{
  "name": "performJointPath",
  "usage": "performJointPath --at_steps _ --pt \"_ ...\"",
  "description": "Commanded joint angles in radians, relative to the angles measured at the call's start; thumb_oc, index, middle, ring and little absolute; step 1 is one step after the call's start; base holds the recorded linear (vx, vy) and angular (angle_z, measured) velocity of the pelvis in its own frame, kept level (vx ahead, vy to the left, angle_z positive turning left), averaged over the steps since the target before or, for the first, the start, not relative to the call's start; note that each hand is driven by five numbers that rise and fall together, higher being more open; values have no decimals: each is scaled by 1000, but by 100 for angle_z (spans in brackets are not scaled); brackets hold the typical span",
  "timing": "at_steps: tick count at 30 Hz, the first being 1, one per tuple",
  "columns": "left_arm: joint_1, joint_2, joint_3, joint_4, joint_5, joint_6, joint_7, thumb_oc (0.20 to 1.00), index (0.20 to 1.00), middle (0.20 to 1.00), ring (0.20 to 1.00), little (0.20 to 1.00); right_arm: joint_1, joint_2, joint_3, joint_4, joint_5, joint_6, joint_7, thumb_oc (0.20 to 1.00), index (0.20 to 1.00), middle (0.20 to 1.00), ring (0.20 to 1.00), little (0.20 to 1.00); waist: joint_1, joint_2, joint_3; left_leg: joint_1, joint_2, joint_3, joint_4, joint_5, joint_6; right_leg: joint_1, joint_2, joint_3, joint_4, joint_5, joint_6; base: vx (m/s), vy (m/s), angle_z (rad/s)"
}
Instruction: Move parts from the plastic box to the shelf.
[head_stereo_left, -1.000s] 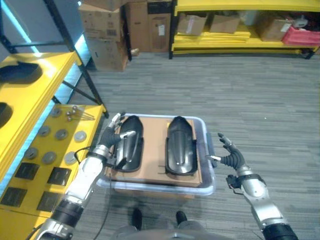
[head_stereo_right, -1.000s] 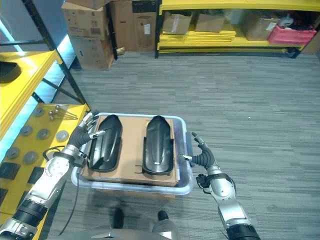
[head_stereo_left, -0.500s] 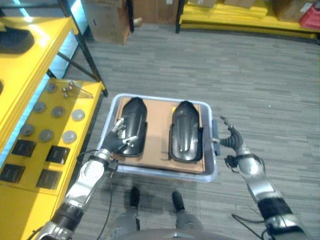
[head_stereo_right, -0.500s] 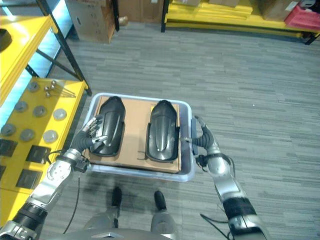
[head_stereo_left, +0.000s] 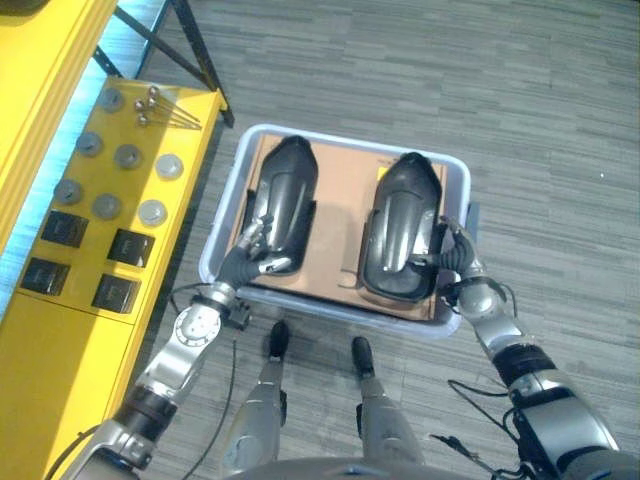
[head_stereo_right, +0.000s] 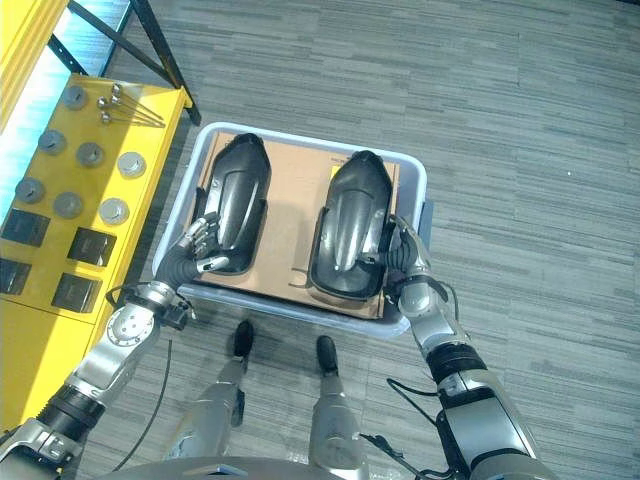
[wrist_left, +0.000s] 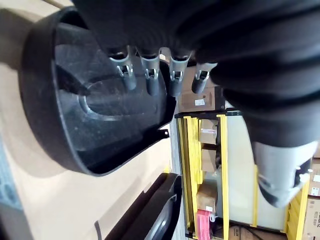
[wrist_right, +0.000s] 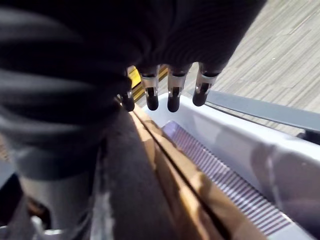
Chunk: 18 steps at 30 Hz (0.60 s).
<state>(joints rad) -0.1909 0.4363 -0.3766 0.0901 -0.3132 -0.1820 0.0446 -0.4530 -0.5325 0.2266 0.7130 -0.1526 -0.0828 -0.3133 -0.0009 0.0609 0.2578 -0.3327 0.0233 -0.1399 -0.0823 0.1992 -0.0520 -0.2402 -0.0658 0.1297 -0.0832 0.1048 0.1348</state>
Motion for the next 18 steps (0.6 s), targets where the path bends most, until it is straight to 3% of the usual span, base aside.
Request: performJointPath --at_steps 1,2,3,4,11,18 --pt "-50 18 -17 -25 -15 -72 11 1000 1000 1000 1000 1000 -66 7 44 47 49 -11 -28 1000 1000 1000 1000 1000 7 -40 -32 36 -5 32 -5 -152 -1 4 -1 8 -4 -82 -22 0 0 0" --pt "-50 18 -17 -25 -15 -73 11 1000 1000 1000 1000 1000 -67 7 45 48 49 -11 -28 1000 1000 1000 1000 1000 6 -40 -32 36 -5 32 -5 -152 -1 3 -1 8 -4 -82 -22 -41 -7 -3" --pt "-59 21 -32 -22 -20 -74 12 1000 1000 1000 1000 1000 -114 25 85 142 77 0 -6 818 818 818 818 818 15 -39 -29 28 -7 31 -5 -148 -1 -7 -2 6 -4 -76 -21 -38 2 -2" --pt "-68 26 -33 -21 -24 -75 12 1000 1000 1000 1000 1000 -157 28 109 199 99 -3 5 200 200 200 200 200 16 -38 -27 23 -8 34 -5 -145 -1 -13 -1 7 -4 -74 -21 -44 2 -4" --pt "-76 33 -36 -21 -21 -66 9 1000 1000 1000 1000 1000 -207 48 156 316 114 28 38 200 200 200 200 200 25 -39 -26 30 -7 37 -5 -142 -2 -4 2 6 -4 -78 -22 -4 6 -2" --pt "-19 38 21 -26 5 -51 -5 1000 1000 1000 1000 1000 -45 6 82 126 85 15 45 200 200 200 200 200 14 -56 -59 85 1 36 -5 -162 4 50 -1 3 -4 -98 -19 28 -6 3"
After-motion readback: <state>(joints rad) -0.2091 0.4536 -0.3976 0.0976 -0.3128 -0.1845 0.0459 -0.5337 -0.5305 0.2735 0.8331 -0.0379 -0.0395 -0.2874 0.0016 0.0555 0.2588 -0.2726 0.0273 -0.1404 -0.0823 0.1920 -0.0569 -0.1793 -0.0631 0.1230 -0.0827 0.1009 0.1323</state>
